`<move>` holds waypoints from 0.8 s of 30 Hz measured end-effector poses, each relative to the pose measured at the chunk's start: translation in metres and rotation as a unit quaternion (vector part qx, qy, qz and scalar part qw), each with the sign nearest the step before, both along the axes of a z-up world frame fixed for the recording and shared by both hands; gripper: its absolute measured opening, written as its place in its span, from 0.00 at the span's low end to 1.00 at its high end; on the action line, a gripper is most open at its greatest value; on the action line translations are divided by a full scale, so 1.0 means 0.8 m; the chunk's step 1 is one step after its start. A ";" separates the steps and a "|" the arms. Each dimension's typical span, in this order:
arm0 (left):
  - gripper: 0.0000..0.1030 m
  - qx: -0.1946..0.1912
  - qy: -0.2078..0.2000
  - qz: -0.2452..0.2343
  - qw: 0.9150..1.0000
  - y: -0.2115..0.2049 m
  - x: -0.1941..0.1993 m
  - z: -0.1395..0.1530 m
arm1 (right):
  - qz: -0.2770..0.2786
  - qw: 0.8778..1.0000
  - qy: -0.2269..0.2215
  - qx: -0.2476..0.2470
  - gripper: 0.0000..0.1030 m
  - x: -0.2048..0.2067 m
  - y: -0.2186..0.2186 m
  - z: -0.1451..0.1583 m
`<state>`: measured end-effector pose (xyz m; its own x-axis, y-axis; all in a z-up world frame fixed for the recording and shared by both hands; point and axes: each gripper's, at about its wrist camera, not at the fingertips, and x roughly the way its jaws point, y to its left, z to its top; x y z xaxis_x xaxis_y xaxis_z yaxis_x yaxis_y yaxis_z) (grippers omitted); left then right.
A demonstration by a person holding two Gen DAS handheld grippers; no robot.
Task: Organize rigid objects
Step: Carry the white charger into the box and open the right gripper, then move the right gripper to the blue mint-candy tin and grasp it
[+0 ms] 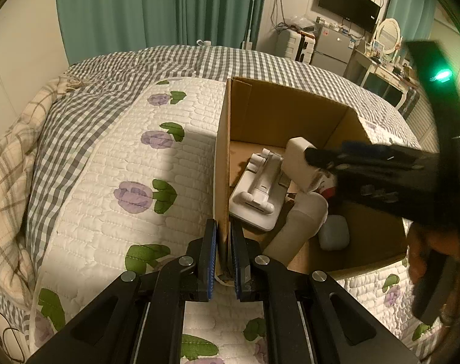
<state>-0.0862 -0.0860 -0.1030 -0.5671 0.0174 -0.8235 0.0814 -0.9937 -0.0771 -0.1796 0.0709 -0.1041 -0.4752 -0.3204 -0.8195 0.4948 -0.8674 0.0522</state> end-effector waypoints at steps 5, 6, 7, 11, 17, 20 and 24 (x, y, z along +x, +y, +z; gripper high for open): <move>0.08 -0.003 -0.002 0.000 1.000 0.000 0.000 0.000 | -0.005 0.999 0.047 -0.020 0.69 0.015 0.026 0.049; 0.08 -0.004 -0.002 0.000 1.000 0.000 0.000 0.000 | -0.007 0.998 0.058 -0.017 0.71 0.018 0.032 0.057; 0.08 -0.004 -0.002 0.001 1.000 0.000 0.000 -0.001 | -0.011 0.997 0.073 -0.011 0.74 0.022 0.039 0.066; 0.08 -0.008 -0.003 0.002 1.000 0.001 -0.001 0.000 | -0.036 0.990 0.134 0.014 0.87 0.040 0.081 0.101; 0.08 -0.017 -0.004 0.003 1.000 0.004 -0.001 0.000 | -0.084 0.978 0.184 0.057 0.95 0.064 0.147 0.114; 0.08 -0.019 -0.005 0.003 1.000 0.004 -0.002 -0.001 | -0.101 0.975 0.185 0.067 0.98 0.070 0.179 0.104; 0.08 -0.022 -0.005 0.004 1.000 0.005 -0.001 -0.001 | -0.112 0.975 0.173 0.089 0.98 0.068 0.201 0.076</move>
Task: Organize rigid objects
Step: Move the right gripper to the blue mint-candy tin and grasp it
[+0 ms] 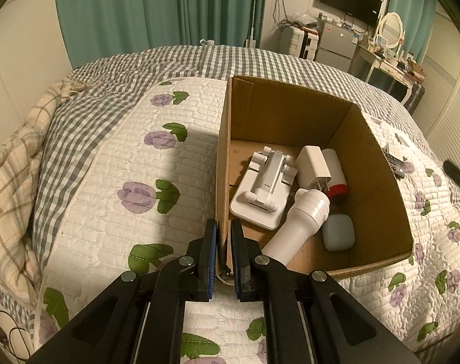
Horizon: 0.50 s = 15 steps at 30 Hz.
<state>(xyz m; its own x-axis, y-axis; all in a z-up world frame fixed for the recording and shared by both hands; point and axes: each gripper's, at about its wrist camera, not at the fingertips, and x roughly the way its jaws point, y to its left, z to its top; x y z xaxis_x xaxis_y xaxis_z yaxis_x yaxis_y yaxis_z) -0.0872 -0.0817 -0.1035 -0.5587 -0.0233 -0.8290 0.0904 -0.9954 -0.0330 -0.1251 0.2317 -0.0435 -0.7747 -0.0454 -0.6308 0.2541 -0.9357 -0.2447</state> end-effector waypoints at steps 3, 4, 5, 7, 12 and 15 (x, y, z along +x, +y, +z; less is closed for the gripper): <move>0.08 -0.002 0.000 0.001 1.000 0.001 -0.001 0.000 | 0.006 1.000 -0.023 -0.003 0.98 -0.008 0.006 -0.017; 0.08 -0.004 -0.001 0.001 1.000 0.002 0.000 0.000 | 0.012 1.000 -0.025 -0.004 0.98 -0.013 0.003 -0.019; 0.08 -0.005 -0.001 0.001 1.000 0.002 0.000 0.000 | 0.017 1.000 -0.024 -0.003 0.98 -0.018 0.000 -0.021; 0.08 -0.006 -0.001 0.002 1.000 0.002 0.000 0.000 | 0.029 0.999 -0.011 0.009 0.98 -0.034 -0.012 -0.018; 0.08 -0.004 -0.002 0.003 1.000 0.002 0.000 0.001 | 0.039 0.999 0.001 0.013 0.98 -0.066 -0.034 -0.026; 0.08 -0.007 -0.003 0.003 1.000 0.003 0.000 0.002 | 0.043 0.999 -0.022 0.001 0.98 -0.069 -0.035 -0.062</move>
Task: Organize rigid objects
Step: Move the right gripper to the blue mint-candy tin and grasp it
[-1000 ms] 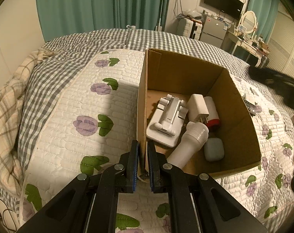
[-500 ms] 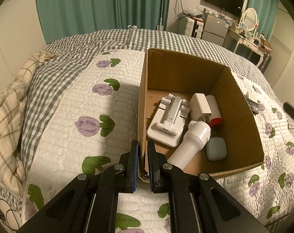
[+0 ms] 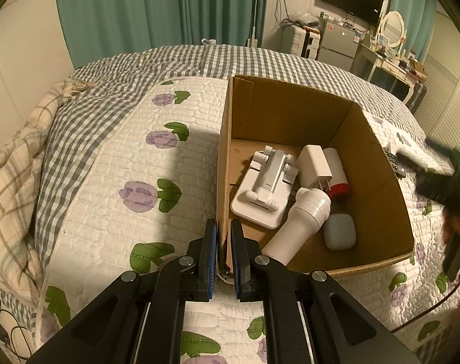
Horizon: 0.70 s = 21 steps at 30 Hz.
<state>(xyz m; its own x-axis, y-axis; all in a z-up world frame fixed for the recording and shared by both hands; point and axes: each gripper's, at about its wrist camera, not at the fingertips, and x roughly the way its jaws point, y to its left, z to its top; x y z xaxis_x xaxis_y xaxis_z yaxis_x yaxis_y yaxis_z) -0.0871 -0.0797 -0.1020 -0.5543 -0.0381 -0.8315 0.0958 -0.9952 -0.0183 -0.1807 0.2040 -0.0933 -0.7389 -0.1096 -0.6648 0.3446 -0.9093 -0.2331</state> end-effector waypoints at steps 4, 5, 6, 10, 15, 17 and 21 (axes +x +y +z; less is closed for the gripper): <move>0.08 0.000 0.001 0.003 1.000 0.000 0.000 -0.001 | 0.014 0.999 -0.052 -0.001 0.98 -0.005 -0.001 -0.051; 0.08 0.002 0.001 0.004 1.000 0.000 0.000 -0.001 | 0.021 0.998 -0.058 -0.004 0.98 -0.006 -0.001 -0.058; 0.08 0.002 0.001 0.004 1.000 -0.001 -0.001 -0.001 | 0.030 0.997 -0.066 -0.009 0.98 -0.008 -0.002 -0.064; 0.08 0.004 0.000 0.003 1.000 -0.001 -0.001 -0.002 | 0.037 0.993 -0.100 -0.047 0.92 -0.024 0.007 -0.081; 0.08 0.008 -0.003 0.002 1.000 -0.002 -0.002 -0.003 | 0.036 0.989 -0.123 -0.068 0.83 -0.036 0.012 -0.097; 0.08 0.008 -0.003 0.002 1.000 -0.002 -0.002 -0.003 | 0.045 0.989 -0.126 -0.067 0.79 -0.038 0.009 -0.101; 0.08 0.008 -0.004 0.002 1.000 -0.003 -0.003 -0.003 | 0.057 0.988 -0.128 -0.067 0.78 -0.040 0.001 -0.107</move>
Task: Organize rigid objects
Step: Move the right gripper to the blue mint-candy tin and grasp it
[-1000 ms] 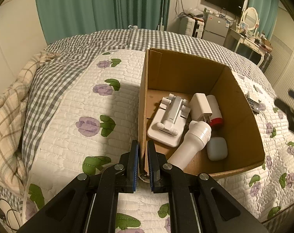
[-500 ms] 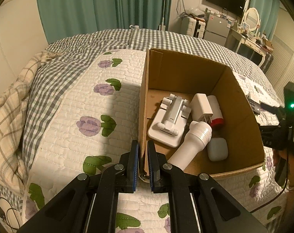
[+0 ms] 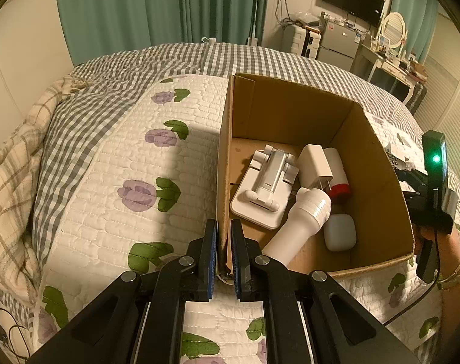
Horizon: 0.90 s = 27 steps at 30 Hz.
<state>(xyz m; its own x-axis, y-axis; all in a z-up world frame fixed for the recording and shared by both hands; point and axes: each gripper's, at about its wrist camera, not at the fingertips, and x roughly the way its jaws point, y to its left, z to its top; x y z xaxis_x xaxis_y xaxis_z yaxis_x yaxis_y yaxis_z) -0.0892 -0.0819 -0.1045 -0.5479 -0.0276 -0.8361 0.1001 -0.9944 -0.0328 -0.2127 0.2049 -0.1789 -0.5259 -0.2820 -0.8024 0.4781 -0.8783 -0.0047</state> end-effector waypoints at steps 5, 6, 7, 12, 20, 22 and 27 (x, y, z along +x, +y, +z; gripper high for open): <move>0.08 -0.001 -0.001 0.000 1.000 0.002 0.000 0.000 | 0.005 1.000 -0.004 -0.014 0.76 -0.011 -0.001 -0.004; 0.08 -0.002 -0.001 0.000 1.000 0.002 0.000 -0.001 | 0.004 1.000 -0.004 -0.017 0.76 -0.012 0.000 -0.005; 0.08 -0.002 -0.001 0.000 1.000 0.002 -0.001 -0.001 | 0.004 1.000 -0.005 -0.020 0.76 -0.015 0.000 -0.005; 0.08 -0.003 -0.002 0.001 1.000 0.003 0.000 -0.001 | 0.005 0.999 -0.012 -0.032 0.74 -0.018 0.000 -0.007; 0.08 -0.008 -0.002 0.002 1.000 0.004 -0.001 -0.002 | 0.004 1.000 -0.013 -0.028 0.73 0.018 0.008 0.000; 0.08 -0.008 -0.001 0.002 1.000 0.004 0.000 -0.002 | -0.004 1.000 -0.015 -0.013 0.73 0.034 0.011 0.005; 0.08 -0.002 0.000 0.002 1.000 0.002 0.001 -0.003 | -0.027 1.000 -0.010 -0.001 0.73 0.082 0.028 0.015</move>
<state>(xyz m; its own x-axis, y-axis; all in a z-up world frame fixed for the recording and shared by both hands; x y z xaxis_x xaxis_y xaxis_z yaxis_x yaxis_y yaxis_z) -0.0883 -0.0806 -0.1068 -0.5480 -0.0336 -0.8358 0.1039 -0.9942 -0.0281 -0.1472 0.2272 -0.1671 -0.5248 -0.2546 -0.8123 0.4297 -0.9030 0.0055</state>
